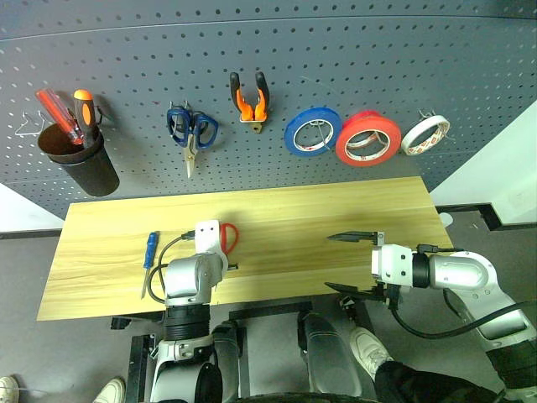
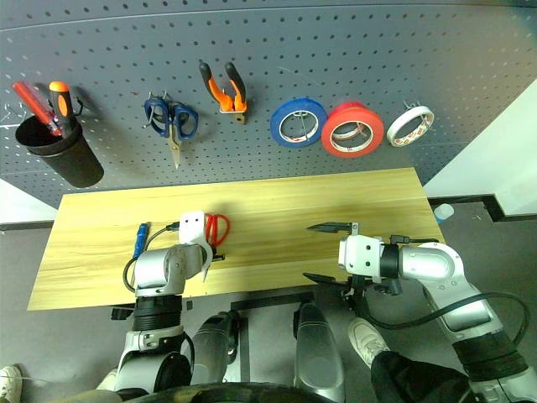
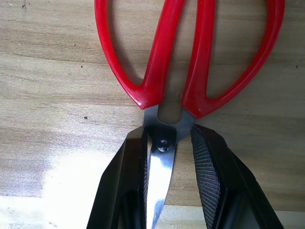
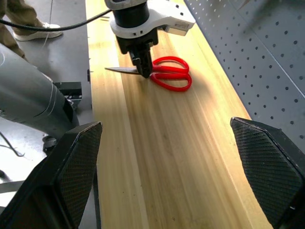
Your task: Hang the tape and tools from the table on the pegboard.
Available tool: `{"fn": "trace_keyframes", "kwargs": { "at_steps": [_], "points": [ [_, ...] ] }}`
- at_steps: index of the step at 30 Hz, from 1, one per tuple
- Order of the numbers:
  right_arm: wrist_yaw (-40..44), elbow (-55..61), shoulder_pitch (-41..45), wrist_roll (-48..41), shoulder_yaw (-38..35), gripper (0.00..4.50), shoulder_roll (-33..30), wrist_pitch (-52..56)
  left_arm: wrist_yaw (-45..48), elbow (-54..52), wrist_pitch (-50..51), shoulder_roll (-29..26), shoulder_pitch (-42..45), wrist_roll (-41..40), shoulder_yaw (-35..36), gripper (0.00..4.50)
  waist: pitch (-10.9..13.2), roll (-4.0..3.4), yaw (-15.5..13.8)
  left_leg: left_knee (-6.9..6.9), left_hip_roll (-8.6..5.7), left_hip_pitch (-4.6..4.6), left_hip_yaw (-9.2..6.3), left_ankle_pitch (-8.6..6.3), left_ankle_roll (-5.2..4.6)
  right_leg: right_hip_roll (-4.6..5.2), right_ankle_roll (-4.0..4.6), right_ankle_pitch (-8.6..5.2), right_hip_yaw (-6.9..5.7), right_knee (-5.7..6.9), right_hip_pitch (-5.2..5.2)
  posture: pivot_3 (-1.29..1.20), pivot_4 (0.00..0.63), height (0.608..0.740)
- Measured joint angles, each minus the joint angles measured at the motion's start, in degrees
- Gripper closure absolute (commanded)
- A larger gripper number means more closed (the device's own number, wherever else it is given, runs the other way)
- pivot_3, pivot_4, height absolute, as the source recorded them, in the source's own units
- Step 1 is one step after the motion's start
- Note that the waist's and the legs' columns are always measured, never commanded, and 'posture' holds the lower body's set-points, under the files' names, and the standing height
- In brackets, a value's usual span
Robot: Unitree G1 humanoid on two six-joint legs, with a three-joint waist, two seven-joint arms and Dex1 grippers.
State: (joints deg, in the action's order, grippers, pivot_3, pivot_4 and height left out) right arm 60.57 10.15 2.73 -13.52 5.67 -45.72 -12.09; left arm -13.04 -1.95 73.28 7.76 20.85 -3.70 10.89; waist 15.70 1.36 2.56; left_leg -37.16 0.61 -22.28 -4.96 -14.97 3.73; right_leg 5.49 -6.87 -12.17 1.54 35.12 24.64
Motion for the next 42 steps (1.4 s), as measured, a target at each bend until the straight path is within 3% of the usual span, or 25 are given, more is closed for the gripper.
{"fn": "trace_keyframes", "kwargs": {
  "at_steps": [6, 11, 17, 22, 27, 31, 36, 39, 42],
  "points": [
    [-0.49, 0.00, 0.33, 0.03, 0.00, 0.00, 0.62, 0.04, 0.73, 0.02, -0.11, -0.50, -0.09, 0.44, -0.75, 3.51, -0.02, -0.01, 0.01, -0.01, 0.00, 0.02, 0.00, 0.00, 0.00, 0.00, -0.01, 0.01, 0.00, 0.00, -0.02, -0.10, 0.213, 0.730],
    [-2.32, 2.17, 3.10, -4.38, -0.86, 0.00, 4.12, 4.62, 6.51, -3.24, -2.77, -5.04, -3.53, -0.74, -2.74, 3.51, -0.01, -0.01, 0.63, 0.00, 0.01, 0.00, -0.01, 0.01, 0.01, -0.01, 0.05, 0.06, 0.00, 0.03, 0.02, -0.11, 0.213, 0.730],
    [-6.53, 10.27, 9.61, -20.97, -5.17, 0.00, 7.58, 18.57, 22.43, -12.93, -19.96, -17.62, -14.32, -5.34, -3.38, 3.51, -0.03, -0.02, 1.26, 0.02, 0.02, -0.04, -0.01, 0.01, 0.01, 0.02, 0.29, 0.14, 0.01, 0.02, 0.05, -0.10, 0.209, 0.730],
    [-9.96, 15.63, 14.49, -28.76, -6.65, 0.00, 8.52, 26.95, 36.10, -15.93, -37.93, -20.58, -24.22, -13.34, 3.48, 3.51, -0.05, -0.02, 0.91, 0.00, 0.02, -0.10, 0.01, 0.00, 0.00, 0.05, 0.47, 0.08, 0.00, -0.01, 0.09, -0.08, 0.198, 0.730],
    [-10.73, 17.83, 17.07, -31.25, -6.90, 0.00, 8.76, 30.35, 47.01, -18.52, -52.22, -21.02, -28.67, -22.92, 10.03, 3.51, -0.17, 0.04, -0.16, -0.03, 0.02, -0.12, 0.03, 0.00, -0.01, 0.05, 0.50, 0.08, 0.00, -0.03, 0.09, -0.07, 0.184, 0.730],
    [-10.31, 17.78, 17.71, -31.63, -6.90, 0.00, 9.21, 30.60, 47.87, -17.95, -55.29, -22.21, -28.17, -25.97, 12.54, 3.51, -0.24, 0.08, -0.29, -0.06, 0.02, -0.11, 0.03, 0.00, -0.02, 0.04, 0.48, 0.10, 0.00, -0.02, 0.06, -0.06, 0.184, 0.730],
    [-9.52, 17.68, 17.33, -30.86, -6.82, 0.00, 9.49, 30.47, 42.81, -12.91, -52.81, -24.87, -26.45, -20.41, 7.81, 3.51, -0.33, 0.18, -0.04, -0.06, 0.02, -0.10, 0.04, 0.00, -0.02, 0.04, 0.33, 0.18, 0.00, 0.00, 0.06, -0.07, 0.184, 0.730],
    [-9.22, 17.74, 15.88, -29.73, -6.54, 0.00, 9.75, 30.40, 41.51, -11.64, -48.63, -27.38, -24.27, -18.24, 3.49, 2.59, -0.37, 0.22, -0.08, -0.06, 0.02, -0.09, 0.02, 0.01, -0.02, 0.03, 0.31, 0.19, -0.02, 0.03, 0.06, -0.07, 0.184, 0.730],
    [-8.72, 17.76, 14.02, -28.62, -6.49, 0.00, 9.83, 30.24, 42.45, -7.61, -44.48, -34.84, -18.78, -13.28, -2.38, 1.53, -0.37, 0.21, -0.13, -0.06, 0.02, -0.06, 0.01, 0.01, -0.02, 0.02, 0.38, 0.16, -0.02, 0.09, 0.06, -0.07, 0.191, 0.730]
  ]
}}
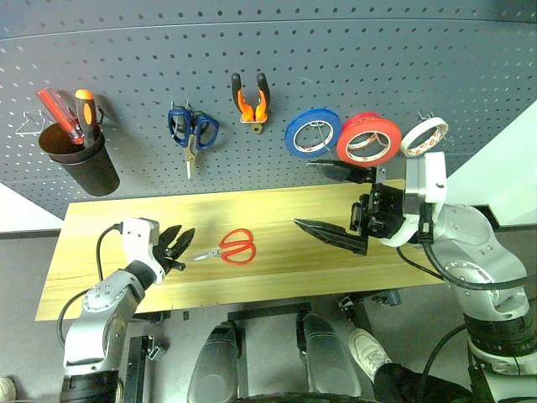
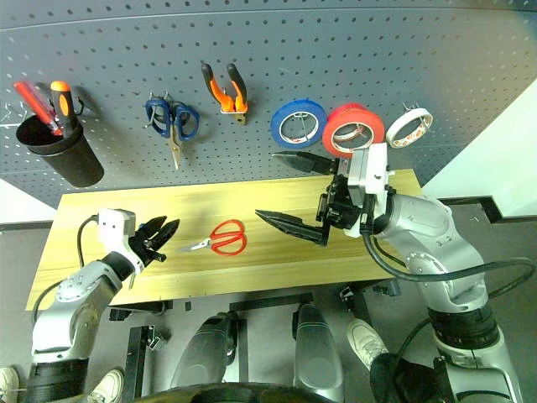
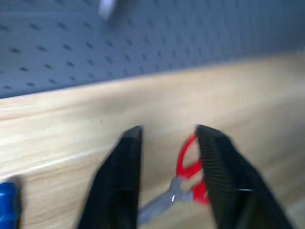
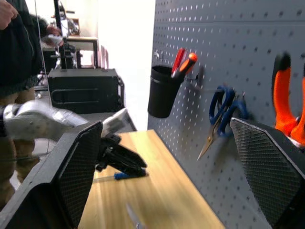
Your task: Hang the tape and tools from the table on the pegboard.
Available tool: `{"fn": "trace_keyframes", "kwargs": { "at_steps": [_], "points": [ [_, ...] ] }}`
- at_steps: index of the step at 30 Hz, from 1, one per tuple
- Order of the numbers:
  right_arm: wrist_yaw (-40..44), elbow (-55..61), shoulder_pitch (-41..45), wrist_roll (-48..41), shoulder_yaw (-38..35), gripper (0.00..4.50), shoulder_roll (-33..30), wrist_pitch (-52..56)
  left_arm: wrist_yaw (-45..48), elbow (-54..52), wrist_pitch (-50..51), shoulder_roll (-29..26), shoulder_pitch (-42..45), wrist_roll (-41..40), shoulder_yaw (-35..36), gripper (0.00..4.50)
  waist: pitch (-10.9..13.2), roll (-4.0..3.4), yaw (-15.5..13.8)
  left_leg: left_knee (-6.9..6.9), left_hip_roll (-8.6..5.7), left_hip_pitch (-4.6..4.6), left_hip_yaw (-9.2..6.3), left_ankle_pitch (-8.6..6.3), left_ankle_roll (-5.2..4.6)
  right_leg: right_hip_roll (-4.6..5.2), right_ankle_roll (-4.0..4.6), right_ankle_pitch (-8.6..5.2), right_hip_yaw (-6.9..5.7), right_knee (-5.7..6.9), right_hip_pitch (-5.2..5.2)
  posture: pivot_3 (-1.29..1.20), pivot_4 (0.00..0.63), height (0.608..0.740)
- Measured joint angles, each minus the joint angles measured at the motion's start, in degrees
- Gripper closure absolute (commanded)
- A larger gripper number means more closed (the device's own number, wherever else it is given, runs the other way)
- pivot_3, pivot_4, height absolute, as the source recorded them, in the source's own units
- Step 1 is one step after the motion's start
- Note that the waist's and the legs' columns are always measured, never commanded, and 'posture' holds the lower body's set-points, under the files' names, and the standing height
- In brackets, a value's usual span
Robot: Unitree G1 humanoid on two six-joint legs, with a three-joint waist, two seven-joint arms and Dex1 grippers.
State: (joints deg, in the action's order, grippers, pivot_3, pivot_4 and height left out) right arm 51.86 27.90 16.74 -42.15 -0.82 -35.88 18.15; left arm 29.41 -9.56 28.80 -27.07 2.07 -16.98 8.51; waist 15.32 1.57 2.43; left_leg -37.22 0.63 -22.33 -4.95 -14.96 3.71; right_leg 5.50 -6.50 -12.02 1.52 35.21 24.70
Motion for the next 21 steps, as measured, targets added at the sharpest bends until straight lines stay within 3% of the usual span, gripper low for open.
{"fn": "trace_keyframes", "kwargs": {
  "at_steps": [4, 5, 12, 21],
  "points": [
    [0.30, 0.00, -1.54, 1.46, 0.18, 0.00, 0.53, -0.45, 3.97, 6.77, 3.69, -6.51, 9.28, 4.19, -6.67, 0.15, 0.00, 0.00, 0.19, -0.01, 0.00, 0.01, 0.02, 0.00, 0.00, 0.00, -0.02, 0.02, 0.00, -0.01, 0.00, -0.08, 0.195, 0.730],
    [0.30, 0.00, -1.90, 1.69, 0.23, 0.00, 0.59, -0.60, 5.40, 8.85, 4.46, -7.95, 11.86, 5.34, -8.88, 0.05, 0.00, 0.00, 0.17, 0.01, 0.00, 0.01, 0.01, 0.00, 0.00, 0.00, -0.06, 0.04, 0.00, -0.01, 0.01, -0.09, 0.196, 0.730],
    [-0.70, 0.08, -3.42, 3.83, 0.17, 0.00, 1.15, -1.17, 19.84, 26.43, 2.32, -13.87, 27.48, 15.00, -24.74, 0.05, 0.00, 0.00, 0.43, 0.09, 0.00, -0.05, 0.03, 0.00, 0.00, 0.00, -0.13, 0.05, 0.00, -0.02, 0.10, -0.12, 0.195, 0.730],
    [-2.34, 0.22, -4.88, 5.95, 0.14, 0.00, 1.48, -1.41, 34.35, 43.63, -13.88, -12.20, 37.49, 24.38, -34.95, 0.05, 0.00, 0.00, 0.46, 0.05, 0.00, -0.09, 0.03, 0.00, 0.00, 0.00, -0.13, 0.06, 0.00, -0.01, 0.11, -0.14, 0.188, 0.730]
  ]
}}
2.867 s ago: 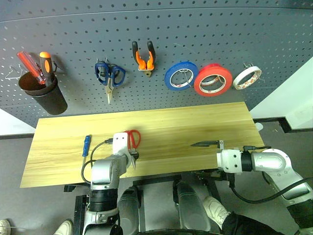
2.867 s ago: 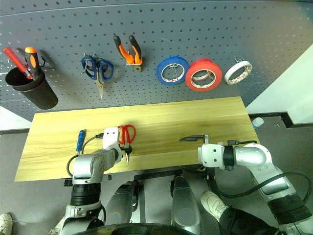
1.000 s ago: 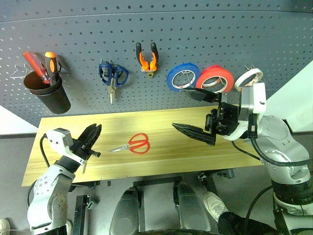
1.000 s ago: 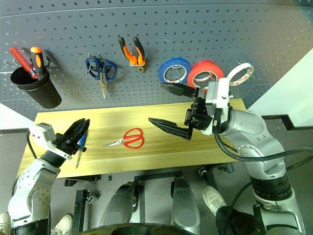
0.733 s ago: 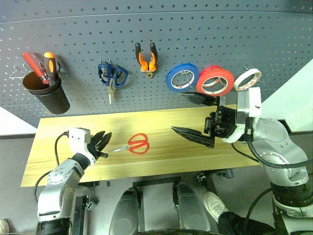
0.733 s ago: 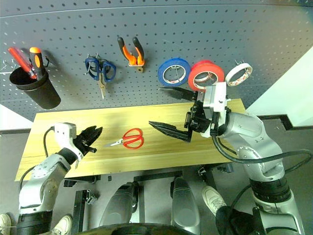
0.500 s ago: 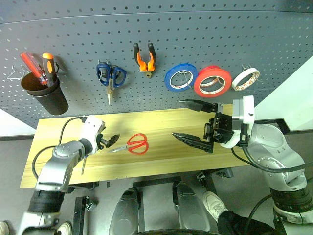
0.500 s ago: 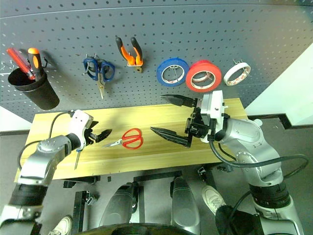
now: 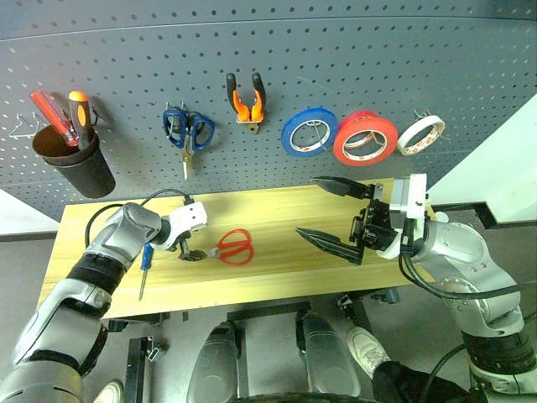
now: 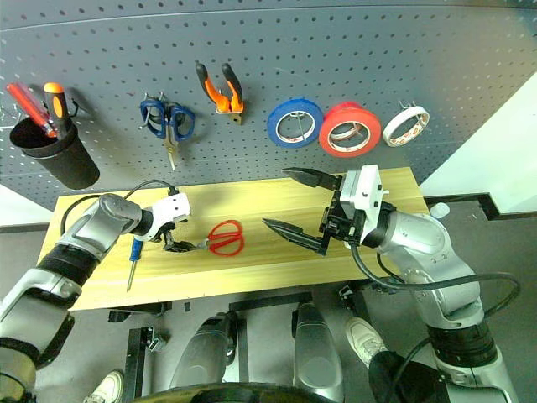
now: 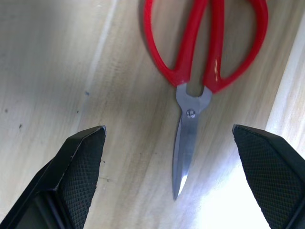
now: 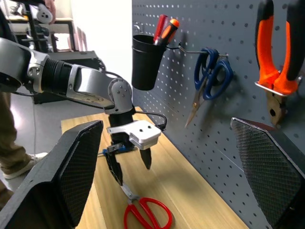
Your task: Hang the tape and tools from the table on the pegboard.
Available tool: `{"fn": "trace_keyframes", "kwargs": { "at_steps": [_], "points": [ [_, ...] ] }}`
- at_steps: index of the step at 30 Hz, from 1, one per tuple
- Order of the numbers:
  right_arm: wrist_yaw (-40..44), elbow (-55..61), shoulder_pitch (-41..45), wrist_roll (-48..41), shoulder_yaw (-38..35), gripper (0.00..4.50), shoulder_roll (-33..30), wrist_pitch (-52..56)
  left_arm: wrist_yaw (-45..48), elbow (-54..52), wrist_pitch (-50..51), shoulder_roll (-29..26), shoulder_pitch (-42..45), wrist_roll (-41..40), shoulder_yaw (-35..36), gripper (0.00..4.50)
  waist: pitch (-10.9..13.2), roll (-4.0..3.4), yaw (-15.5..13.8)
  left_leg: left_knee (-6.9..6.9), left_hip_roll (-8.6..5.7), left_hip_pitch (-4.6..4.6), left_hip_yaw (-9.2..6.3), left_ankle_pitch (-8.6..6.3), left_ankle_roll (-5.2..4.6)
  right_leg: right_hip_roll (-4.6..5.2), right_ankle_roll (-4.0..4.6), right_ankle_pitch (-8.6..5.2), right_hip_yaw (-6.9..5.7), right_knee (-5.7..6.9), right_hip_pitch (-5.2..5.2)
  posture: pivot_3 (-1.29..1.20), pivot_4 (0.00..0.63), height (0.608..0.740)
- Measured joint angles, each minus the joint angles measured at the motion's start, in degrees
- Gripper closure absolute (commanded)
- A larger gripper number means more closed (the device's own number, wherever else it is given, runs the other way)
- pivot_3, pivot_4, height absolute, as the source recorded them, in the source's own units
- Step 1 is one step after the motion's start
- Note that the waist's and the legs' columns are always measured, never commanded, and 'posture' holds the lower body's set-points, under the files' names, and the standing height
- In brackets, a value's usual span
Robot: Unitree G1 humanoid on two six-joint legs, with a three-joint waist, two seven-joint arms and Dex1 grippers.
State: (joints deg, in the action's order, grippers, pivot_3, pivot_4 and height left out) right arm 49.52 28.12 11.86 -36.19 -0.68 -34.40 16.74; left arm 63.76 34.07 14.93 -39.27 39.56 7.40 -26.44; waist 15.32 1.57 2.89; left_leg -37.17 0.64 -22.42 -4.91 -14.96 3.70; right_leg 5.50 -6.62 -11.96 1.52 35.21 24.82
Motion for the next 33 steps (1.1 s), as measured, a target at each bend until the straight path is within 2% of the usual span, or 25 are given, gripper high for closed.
{"fn": "trace_keyframes", "kwargs": {
  "at_steps": [5, 12, 19, 22, 26, 33],
  "points": [
    [-0.55, 0.03, -0.11, 0.57, 0.00, 0.00, 0.21, -0.16, 1.12, 8.25, -4.71, 4.53, 3.64, 4.06, -2.15, 0.05, 0.00, 0.01, 0.35, -0.02, 0.00, -0.03, 0.00, 0.00, 0.00, 0.00, -0.03, 0.02, 0.00, 0.00, 0.00, -0.15, 0.184, 0.730],
    [-0.39, 0.06, -1.70, -0.20, -0.75, 0.00, 0.14, -0.08, 0.50, 12.17, -8.62, 8.26, 5.58, 8.61, -3.80, 0.05, -0.01, 0.02, 1.31, -0.05, 0.00, -0.02, 0.00, 0.00, -0.01, 0.00, -0.15, 0.08, 0.00, 0.03, 0.00, -0.16, 0.178, 0.730],
    [-1.68, 0.37, -4.62, -7.70, -5.64, 0.00, 0.11, 4.64, -1.73, 13.13, -13.06, 8.04, 5.19, 13.60, -4.96, 0.05, -0.03, 0.04, 1.13, -0.07, 0.00, 0.00, 0.00, 0.00, -0.01, 0.00, -0.16, 0.09, 0.01, 0.09, -0.01, -0.15, 0.174, 0.730],
    [-1.47, 0.36, -8.05, -7.79, -6.19, 0.00, -0.47, 5.65, -2.24, 13.08, -14.88, 7.32, 4.78, 14.98, -5.45, 0.05, -0.05, 0.05, 1.05, -0.08, 0.00, -0.01, 0.00, 0.00, -0.01, 0.00, -0.16, 0.09, 0.01, 0.09, -0.02, -0.16, 0.172, 0.730],
    [0.86, -1.28, -13.07, -2.86, -4.70, 0.00, -0.77, 3.41, -3.32, 13.02, -16.75, 6.84, 4.05, 16.45, -5.54, 0.05, -0.22, 0.04, 1.16, -0.10, 0.00, 0.03, 0.01, 0.00, -0.01, 0.00, -0.16, 0.09, 0.01, 0.11, -0.04, -0.15, 0.171, 0.730],
    [6.61, -8.85, -17.32, 10.95, -1.20, 0.00, -3.46, -9.14, -5.14, 12.97, -17.74, 7.38, 3.36, 17.85, -5.67, 0.05, -0.83, -0.05, 1.16, -0.17, 0.00, 0.16, 0.03, 0.00, -0.01, 0.00, -0.17, 0.08, 0.02, 0.14, -0.18, -0.15, 0.169, 0.730]
  ]
}}
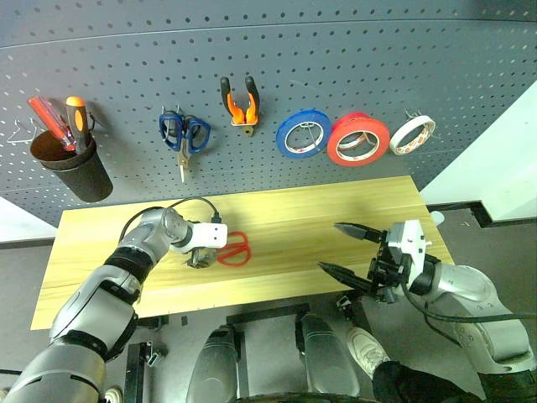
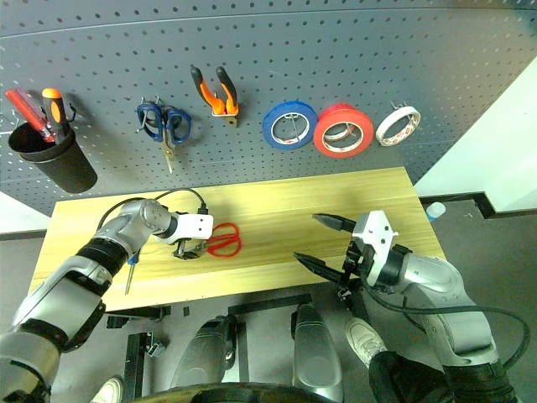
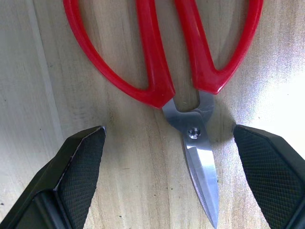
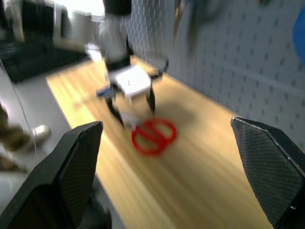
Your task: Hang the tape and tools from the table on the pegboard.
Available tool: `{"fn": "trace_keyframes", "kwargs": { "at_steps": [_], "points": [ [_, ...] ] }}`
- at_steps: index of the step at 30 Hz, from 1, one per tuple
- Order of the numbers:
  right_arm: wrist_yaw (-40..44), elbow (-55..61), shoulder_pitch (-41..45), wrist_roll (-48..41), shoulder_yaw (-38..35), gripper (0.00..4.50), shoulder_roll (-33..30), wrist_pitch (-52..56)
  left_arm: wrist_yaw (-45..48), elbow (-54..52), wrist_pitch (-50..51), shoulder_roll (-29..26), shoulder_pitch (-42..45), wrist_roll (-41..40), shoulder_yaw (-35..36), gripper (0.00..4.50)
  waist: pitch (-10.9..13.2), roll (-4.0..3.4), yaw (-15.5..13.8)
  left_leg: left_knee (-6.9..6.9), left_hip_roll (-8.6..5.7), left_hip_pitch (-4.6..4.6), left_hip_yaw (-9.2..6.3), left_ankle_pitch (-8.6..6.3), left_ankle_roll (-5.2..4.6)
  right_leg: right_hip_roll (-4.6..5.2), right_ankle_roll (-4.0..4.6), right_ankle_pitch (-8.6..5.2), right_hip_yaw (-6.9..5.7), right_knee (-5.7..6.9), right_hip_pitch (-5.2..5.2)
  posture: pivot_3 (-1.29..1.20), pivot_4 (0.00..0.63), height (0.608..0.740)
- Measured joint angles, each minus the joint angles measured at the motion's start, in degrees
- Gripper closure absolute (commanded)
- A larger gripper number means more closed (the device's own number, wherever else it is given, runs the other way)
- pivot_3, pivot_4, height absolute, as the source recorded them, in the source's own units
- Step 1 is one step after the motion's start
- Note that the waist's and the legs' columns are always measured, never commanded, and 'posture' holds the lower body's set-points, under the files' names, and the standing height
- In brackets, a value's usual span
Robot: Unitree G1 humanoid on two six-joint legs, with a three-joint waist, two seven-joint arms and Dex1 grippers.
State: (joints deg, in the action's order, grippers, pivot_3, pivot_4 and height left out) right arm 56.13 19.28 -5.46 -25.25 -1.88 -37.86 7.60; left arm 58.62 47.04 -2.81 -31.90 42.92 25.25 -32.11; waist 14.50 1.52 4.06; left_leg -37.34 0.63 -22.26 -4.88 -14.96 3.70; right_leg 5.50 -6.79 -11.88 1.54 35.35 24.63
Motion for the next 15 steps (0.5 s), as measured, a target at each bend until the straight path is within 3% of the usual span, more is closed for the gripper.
{"fn": "trace_keyframes", "kwargs": {
  "at_steps": [7, 10, 15],
  "points": [
    [3.75, -6.00, -1.04, 8.76, 2.84, 0.00, -1.80, -10.59, -0.64, -0.31, 0.15, 0.23, -0.67, 0.53, 0.09, 0.05, -0.41, -0.15, 0.03, 0.00, 0.00, 0.12, 0.00, 0.00, 0.00, 0.00, 0.00, 0.00, 0.01, 0.03, -0.09, -0.14, 0.167, 0.730],
    [3.90, -6.31, -0.69, 9.33, 3.36, 0.00, -1.79, -11.97, -0.57, -0.32, 0.52, 0.35, -0.90, 0.51, 0.27, 0.61, -0.44, -0.17, 0.02, 0.00, 0.00, 0.14, 0.00, 0.00, 0.00, 0.00, 0.00, 0.00, 0.01, 0.04, -0.11, -0.14, 0.167, 0.730],
    [3.90, -6.72, 0.39, 9.33, 3.39, 0.00, -1.79, -12.59, -0.04, -0.52, 1.35, 0.58, -1.79, 0.32, 0.95, 2.29, -0.55, -0.25, -0.09, -0.01, 0.00, 0.30, 0.00, 0.00, 0.00, 0.00, 0.00, 0.00, 0.01, 0.11, -0.24, -0.14, 0.166, 0.730]
  ]
}}
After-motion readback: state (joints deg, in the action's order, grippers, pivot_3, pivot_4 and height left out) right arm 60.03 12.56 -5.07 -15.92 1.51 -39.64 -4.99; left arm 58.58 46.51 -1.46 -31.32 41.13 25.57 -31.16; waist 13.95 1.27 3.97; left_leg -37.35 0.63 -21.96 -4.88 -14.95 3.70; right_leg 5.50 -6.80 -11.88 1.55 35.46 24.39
